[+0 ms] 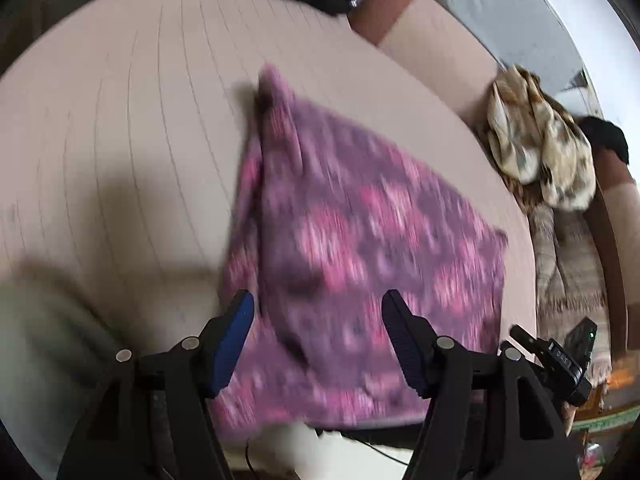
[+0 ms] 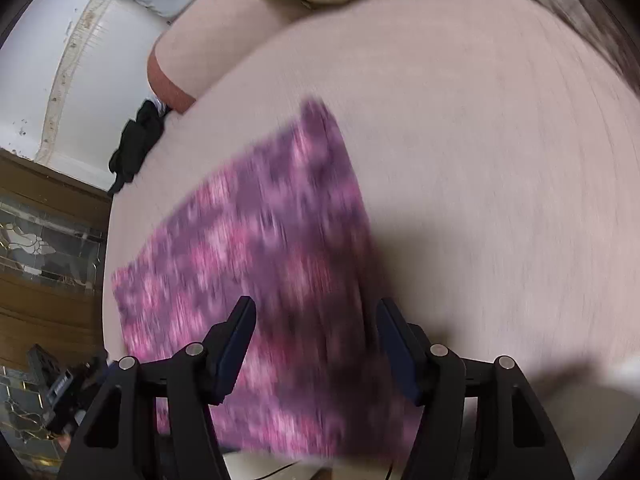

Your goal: Fold small clothes

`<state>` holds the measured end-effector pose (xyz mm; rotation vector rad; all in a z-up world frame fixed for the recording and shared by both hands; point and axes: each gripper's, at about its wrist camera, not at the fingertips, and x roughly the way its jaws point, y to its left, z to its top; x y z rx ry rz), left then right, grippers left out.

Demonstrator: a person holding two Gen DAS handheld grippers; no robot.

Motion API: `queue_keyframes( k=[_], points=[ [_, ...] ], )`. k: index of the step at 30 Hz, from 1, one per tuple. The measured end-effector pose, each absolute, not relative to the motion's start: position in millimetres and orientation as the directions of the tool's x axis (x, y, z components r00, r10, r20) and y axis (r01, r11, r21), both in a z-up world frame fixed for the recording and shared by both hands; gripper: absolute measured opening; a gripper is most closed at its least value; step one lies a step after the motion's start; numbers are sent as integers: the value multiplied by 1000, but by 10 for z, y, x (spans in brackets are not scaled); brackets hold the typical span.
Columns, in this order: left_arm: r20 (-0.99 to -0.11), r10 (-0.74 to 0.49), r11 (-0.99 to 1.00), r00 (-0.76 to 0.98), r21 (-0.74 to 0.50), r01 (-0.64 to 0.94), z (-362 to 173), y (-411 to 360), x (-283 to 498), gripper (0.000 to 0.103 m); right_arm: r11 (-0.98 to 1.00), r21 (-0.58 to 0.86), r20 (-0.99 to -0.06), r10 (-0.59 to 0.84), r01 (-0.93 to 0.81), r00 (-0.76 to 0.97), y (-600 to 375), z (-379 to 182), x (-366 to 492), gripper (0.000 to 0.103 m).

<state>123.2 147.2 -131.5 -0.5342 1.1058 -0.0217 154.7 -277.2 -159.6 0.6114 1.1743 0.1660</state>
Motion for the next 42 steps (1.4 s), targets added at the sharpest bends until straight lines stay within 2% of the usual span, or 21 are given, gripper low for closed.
queue_keyframes(
  k=[2,4,6,7,10,11,12,13,14,18,21,24,26,29,30,31,32,34,37,40,42],
  points=[
    [-856,-288,871,429,-420,-255,-1459,1428,1200,65,834,527,-816,441,165,374,-2663,-1638,1381,65],
    [-861,-303,861,409,-432,-270,-1585,1443,1232,63,867,472,-845,393,160,363,-2575,-1662,1324,65],
    [-863,-301,858,405,-430,-279,-1689,1469,1269,53,890,419,-876,343,180,340,-2567,-1727,1329,63],
    [-871,-292,862,395,-418,-287,-1716,1490,1274,44,888,416,-880,339,195,333,-2574,-1760,1340,58],
    [-876,-286,865,389,-411,-289,-1752,1537,1311,39,884,420,-883,345,207,319,-2618,-1838,1429,53],
    [-880,-276,871,387,-399,-286,-1768,1528,1328,28,887,414,-883,336,204,328,-2610,-1835,1448,51],
    [-883,-269,874,385,-392,-288,-1775,1534,1318,20,890,411,-881,333,198,337,-2609,-1828,1462,38],
    [-880,-277,873,385,-398,-281,-1776,1509,1321,6,893,407,-882,330,193,337,-2601,-1828,1473,12],
    [-870,-302,864,390,-423,-273,-1726,1506,1270,6,889,411,-880,330,201,342,-2611,-1826,1475,7],
    [-866,-285,884,410,-403,-238,-1473,1457,1017,6,866,453,-833,327,211,447,-2795,-1539,1246,5],
    [-903,-234,925,359,-321,-204,-1643,1323,1005,6,908,344,-872,215,238,439,-2747,-1524,1172,5],
    [-919,-228,926,320,-307,-221,-1851,1300,1072,10,929,275,-927,188,247,324,-2645,-1793,1319,6],
    [-918,-236,911,317,-322,-256,-1822,1360,1086,29,942,240,-939,163,235,303,-2593,-1826,1355,7],
    [-886,-258,884,386,-378,-276,-1600,1518,1001,40,921,302,-913,206,245,352,-2682,-1752,1295,16],
    [-868,-269,876,417,-401,-270,-1506,1554,956,45,915,327,-889,211,238,407,-2713,-1645,1240,23],
    [-854,-268,870,446,-413,-268,-1420,1584,917,60,913,341,-866,214,222,453,-2718,-1536,1194,37],
    [-843,-243,870,480,-408,-275,-1319,1643,895,73,915,355,-840,221,193,496,-2697,-1413,1151,44],
    [-843,-175,884,509,-363,-296,-1186,1707,941,74,933,347,-780,230,96,582,-2533,-1102,1079,63],
    [-856,-168,891,489,-344,-297,-1227,1723,1132,74,930,360,-728,327,-70,602,-2134,-780,1120,67],
    [-866,-157,896,474,-327,-300,-1376,1714,1290,74,848,478,-671,522,-231,527,-1727,-638,1330,67],
    [-878,-151,895,453,-316,-314,-1534,1742,1328,74,801,516,-655,597,-303,463,-1419,-605,1477,67]
  ],
)
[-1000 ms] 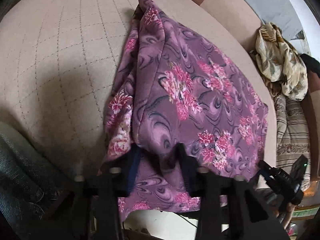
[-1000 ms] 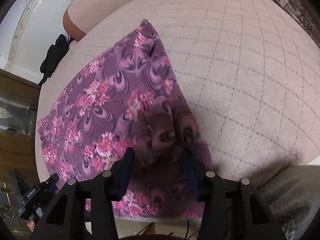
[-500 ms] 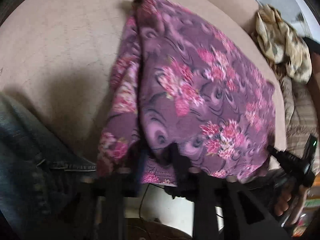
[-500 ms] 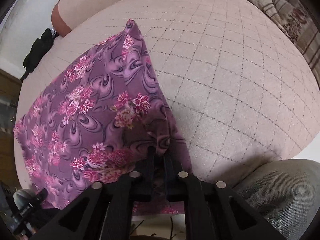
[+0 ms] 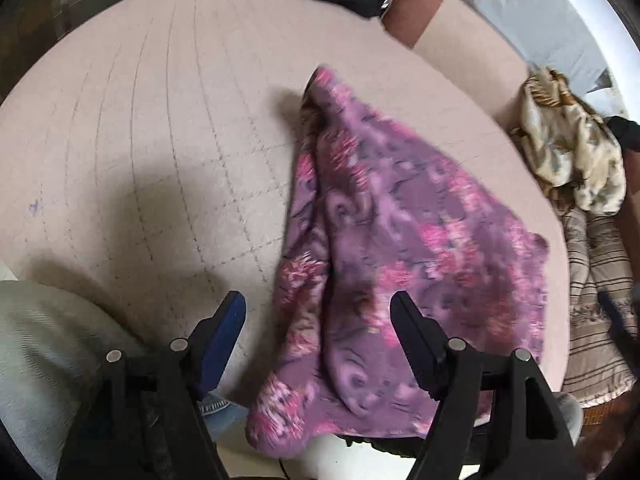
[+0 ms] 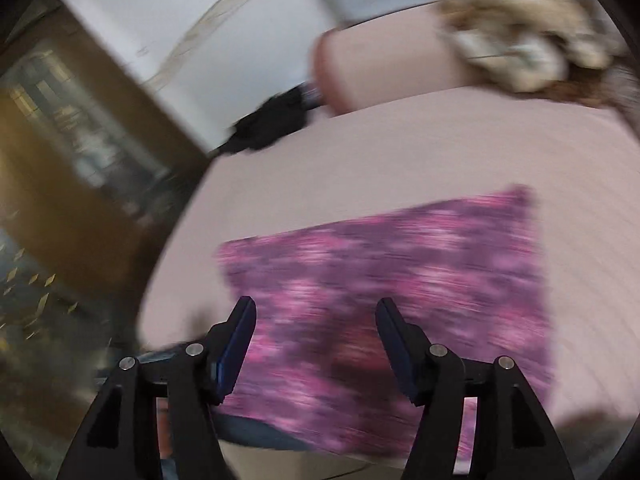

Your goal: Fold small clothes

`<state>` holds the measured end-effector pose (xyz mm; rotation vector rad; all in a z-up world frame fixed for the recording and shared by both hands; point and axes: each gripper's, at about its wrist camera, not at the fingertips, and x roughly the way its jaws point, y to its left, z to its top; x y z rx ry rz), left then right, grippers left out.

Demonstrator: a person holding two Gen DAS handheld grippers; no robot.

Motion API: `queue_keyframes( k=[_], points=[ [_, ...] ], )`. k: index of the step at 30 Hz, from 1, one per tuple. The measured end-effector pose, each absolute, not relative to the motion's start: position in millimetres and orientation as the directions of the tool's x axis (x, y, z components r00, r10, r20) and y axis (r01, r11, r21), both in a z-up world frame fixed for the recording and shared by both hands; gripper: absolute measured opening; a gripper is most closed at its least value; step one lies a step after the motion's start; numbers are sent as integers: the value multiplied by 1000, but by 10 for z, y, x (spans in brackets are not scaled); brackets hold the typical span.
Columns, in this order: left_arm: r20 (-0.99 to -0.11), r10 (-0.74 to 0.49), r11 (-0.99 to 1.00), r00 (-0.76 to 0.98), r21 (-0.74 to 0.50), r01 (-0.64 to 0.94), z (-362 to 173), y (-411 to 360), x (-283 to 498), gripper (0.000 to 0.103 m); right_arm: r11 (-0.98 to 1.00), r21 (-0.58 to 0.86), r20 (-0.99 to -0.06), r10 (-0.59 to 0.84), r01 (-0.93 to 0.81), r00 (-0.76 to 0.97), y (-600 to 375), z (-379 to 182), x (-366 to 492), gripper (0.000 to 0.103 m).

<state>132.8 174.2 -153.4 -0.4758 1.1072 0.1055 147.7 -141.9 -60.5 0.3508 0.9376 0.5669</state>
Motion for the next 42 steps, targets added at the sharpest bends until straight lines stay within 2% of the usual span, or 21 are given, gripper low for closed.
queue_keyframes(
  k=[4,7,9,10,11,14,17,21,23,25,27,28,29,31,36,39,42],
  points=[
    [-869,-276,839,411,-426,-338,-1817,1805,1270,74,732,538,-684,669,-418,291,-690,-644,1756,71],
    [-863,-297,822,409,-449,-350,-1883,1815,1290,74,693,540,-708,681,-478,188,-137,-692,1934,75],
    [-854,-291,806,432,-462,-370,-1882,1845,1291,56,667,550,-726,679,-503,107,222,-755,2057,80],
    [-838,-304,792,453,-486,-368,-1866,1872,1276,22,662,551,-736,672,-508,78,374,-790,2074,80],
    [-800,-382,753,463,-560,-346,-1893,1892,1272,10,670,538,-758,650,-512,54,543,-854,2118,80],
    [-765,-423,692,486,-619,-371,-1929,1984,1166,9,700,478,-831,557,-531,-13,941,-1082,2185,80],
    [-737,-451,655,504,-657,-374,-1936,2025,1118,9,775,325,-929,370,-542,-28,1280,-1393,2252,75],
    [-711,-444,654,545,-673,-345,-1843,1992,1062,8,793,240,-967,245,-559,-67,1514,-1725,2248,72],
    [-697,-436,661,570,-677,-323,-1769,2006,1018,8,799,160,-985,170,-580,-36,1610,-1808,2212,64],
    [-699,-423,679,576,-666,-310,-1725,1978,1008,8,799,78,-995,96,-596,-2,1680,-1903,2190,49],
    [-712,-412,694,569,-649,-310,-1717,1936,1021,8,789,32,-998,55,-614,19,1776,-1971,2181,45],
    [-715,-407,701,568,-643,-308,-1710,1923,1025,8,777,0,-999,34,-629,41,1808,-1980,2160,35],
    [-716,-402,708,571,-638,-302,-1691,1909,1018,8,776,-14,-998,26,-630,55,1811,-1976,2152,32],
    [-715,-381,732,587,-621,-281,-1613,1852,993,8,782,12,-997,59,-623,55,1765,-1932,2150,22],
    [-696,-328,826,639,-539,-163,-1227,1632,865,8,799,227,-950,307,-557,52,1263,-1563,2170,19],
    [-693,-299,887,656,-455,-76,-950,1287,758,8,760,421,-854,516,-495,66,704,-1282,2105,19],
    [-696,-282,935,661,-354,26,-650,800,702,8,706,537,-755,646,-461,111,145,-1075,1971,18]
  ],
)
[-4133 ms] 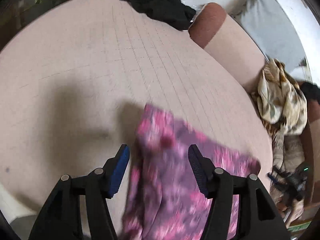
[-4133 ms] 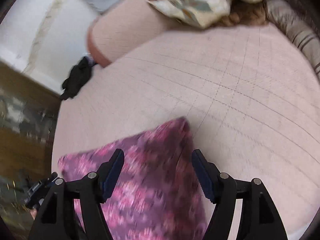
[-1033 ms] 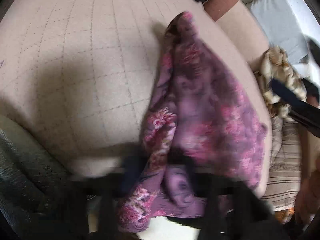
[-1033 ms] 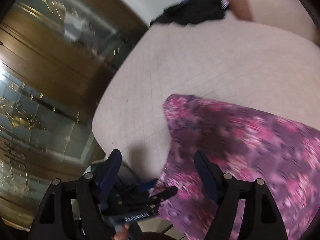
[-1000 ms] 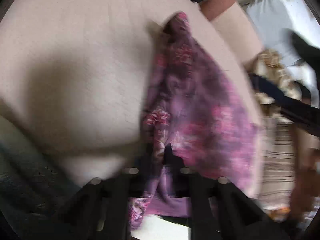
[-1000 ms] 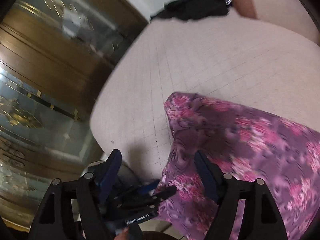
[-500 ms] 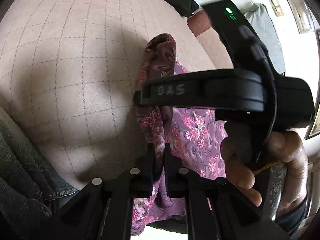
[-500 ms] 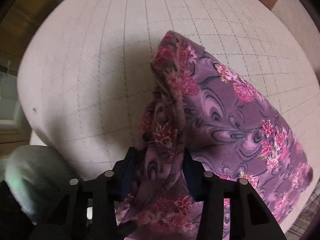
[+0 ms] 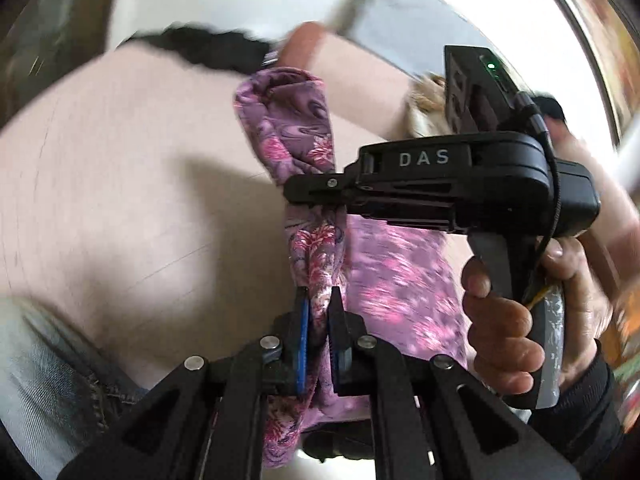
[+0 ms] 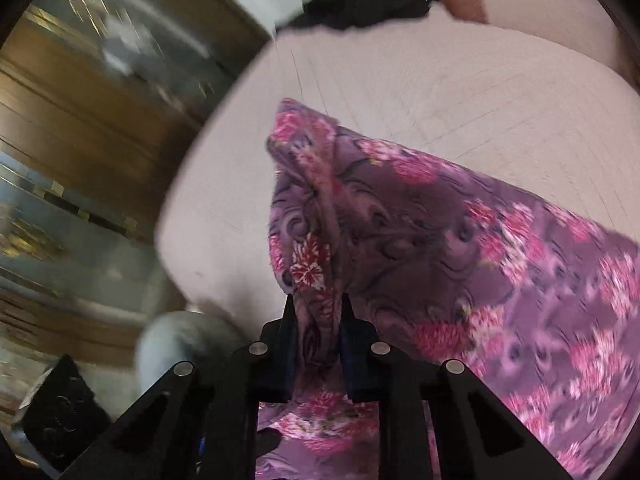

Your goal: Fold small clothes

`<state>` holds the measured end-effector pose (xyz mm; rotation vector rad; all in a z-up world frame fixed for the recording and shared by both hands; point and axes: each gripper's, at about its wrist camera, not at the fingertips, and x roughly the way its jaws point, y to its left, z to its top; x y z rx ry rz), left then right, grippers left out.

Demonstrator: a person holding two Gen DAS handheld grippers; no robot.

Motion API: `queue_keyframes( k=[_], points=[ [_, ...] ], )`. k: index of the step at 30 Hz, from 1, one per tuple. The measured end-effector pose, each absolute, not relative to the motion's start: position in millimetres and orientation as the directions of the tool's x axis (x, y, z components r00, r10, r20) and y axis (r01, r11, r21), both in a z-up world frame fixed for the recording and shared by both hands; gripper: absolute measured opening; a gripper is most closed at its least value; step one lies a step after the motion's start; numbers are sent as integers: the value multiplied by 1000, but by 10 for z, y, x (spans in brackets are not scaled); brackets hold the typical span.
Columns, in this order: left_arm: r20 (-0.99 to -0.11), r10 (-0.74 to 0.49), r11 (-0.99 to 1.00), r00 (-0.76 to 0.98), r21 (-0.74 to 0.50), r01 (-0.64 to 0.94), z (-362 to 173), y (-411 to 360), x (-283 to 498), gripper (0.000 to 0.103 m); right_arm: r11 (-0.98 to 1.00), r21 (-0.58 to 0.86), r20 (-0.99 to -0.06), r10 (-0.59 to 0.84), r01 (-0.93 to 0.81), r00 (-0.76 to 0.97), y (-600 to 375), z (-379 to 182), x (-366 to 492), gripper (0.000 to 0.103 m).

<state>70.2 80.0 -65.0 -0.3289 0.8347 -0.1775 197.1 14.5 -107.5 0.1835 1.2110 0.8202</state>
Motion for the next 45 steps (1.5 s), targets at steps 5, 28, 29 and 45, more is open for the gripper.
queue_keyframes(
  k=[5,28,29,45],
  points=[
    [-707,-273,962,652,-213,172,-310,49,759,8,640,646,-608,761,-417,227,-750,-856,1845,18],
    [-834,-450,877,320,-346,332,-1102,-1384,1759,36,632,759,-641,688,153,338,-3095,-2199,2293,41],
    [-825,-447,882,345,-341,327,-1037,-1294,1708,47,633,759,-638,677,152,368,-3147,-2143,2286,43],
    [-897,-309,948,317,-264,176,-1343,-708,1463,54,915,384,-882,323,125,342,-2584,-1948,1607,21]
  ],
)
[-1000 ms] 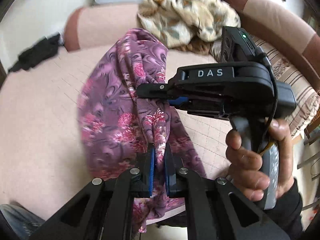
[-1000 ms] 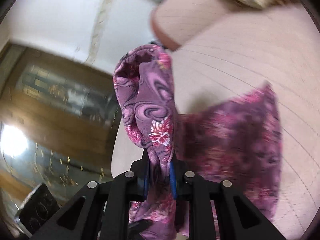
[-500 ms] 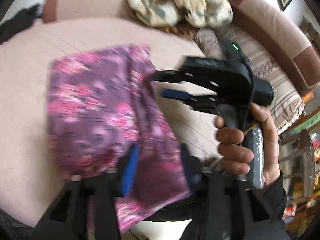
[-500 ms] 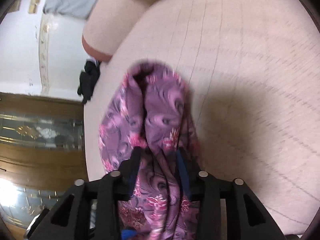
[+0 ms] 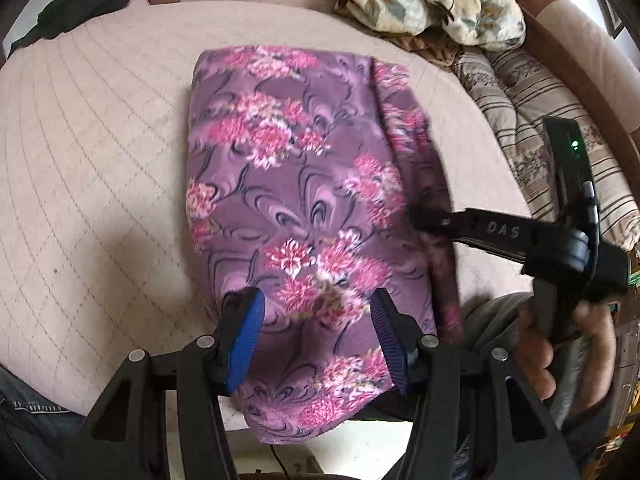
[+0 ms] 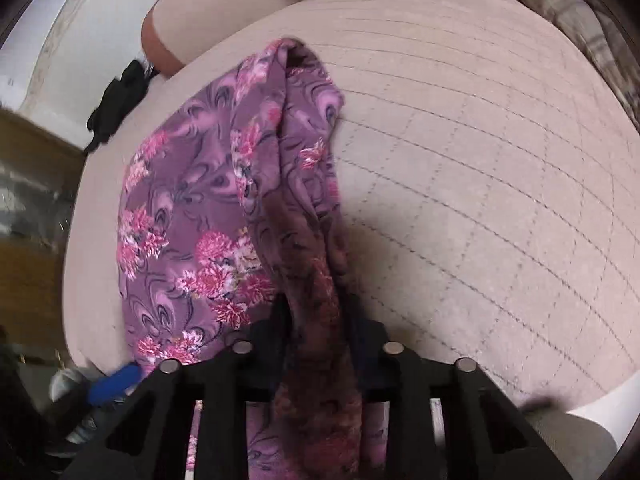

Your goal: Fold small clothes

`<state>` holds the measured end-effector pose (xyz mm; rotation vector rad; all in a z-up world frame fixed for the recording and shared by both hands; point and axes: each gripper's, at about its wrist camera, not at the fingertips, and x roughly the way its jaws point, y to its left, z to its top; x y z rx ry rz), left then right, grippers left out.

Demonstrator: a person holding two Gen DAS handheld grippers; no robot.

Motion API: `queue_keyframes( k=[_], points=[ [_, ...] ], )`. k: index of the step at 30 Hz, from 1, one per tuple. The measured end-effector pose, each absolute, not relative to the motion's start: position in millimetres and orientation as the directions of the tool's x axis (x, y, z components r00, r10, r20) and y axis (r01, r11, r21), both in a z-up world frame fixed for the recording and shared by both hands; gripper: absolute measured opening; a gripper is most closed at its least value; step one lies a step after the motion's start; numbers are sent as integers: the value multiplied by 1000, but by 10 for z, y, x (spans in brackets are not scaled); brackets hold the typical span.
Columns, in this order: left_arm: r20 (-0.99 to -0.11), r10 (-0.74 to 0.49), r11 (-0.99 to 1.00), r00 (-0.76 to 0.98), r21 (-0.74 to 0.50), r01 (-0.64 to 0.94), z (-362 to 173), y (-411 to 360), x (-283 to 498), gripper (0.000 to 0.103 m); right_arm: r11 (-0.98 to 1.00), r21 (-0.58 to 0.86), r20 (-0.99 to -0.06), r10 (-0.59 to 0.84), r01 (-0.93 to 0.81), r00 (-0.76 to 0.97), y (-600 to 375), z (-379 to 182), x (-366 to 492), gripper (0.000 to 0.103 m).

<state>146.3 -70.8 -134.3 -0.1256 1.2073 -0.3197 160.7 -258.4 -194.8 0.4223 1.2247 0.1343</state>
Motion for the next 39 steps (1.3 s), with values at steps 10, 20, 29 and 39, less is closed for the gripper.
queue_keyframes(
  k=[10,20,29,39],
  points=[
    [-847,-372,927,379,-355,117,-1045,-314,1578,56,836,492,-825,358,243,438,-2972,-1837,1349,46],
    [-845,-307,943,438,-331,23,-955,-76,2587,57,904,428,-798,385,-13,464,-2587,-1282,2366,78],
    [-856,-333,930,396,-368,-14,-1353,-68,3077,40,905,406,-853,325,127,408,-3000,-1889,2841,21],
    [-814,-448,842,369,-523,-132,-1473,234,3173,59,762,641,-704,535,92,467,-3264,-1789,2675,99]
  ],
)
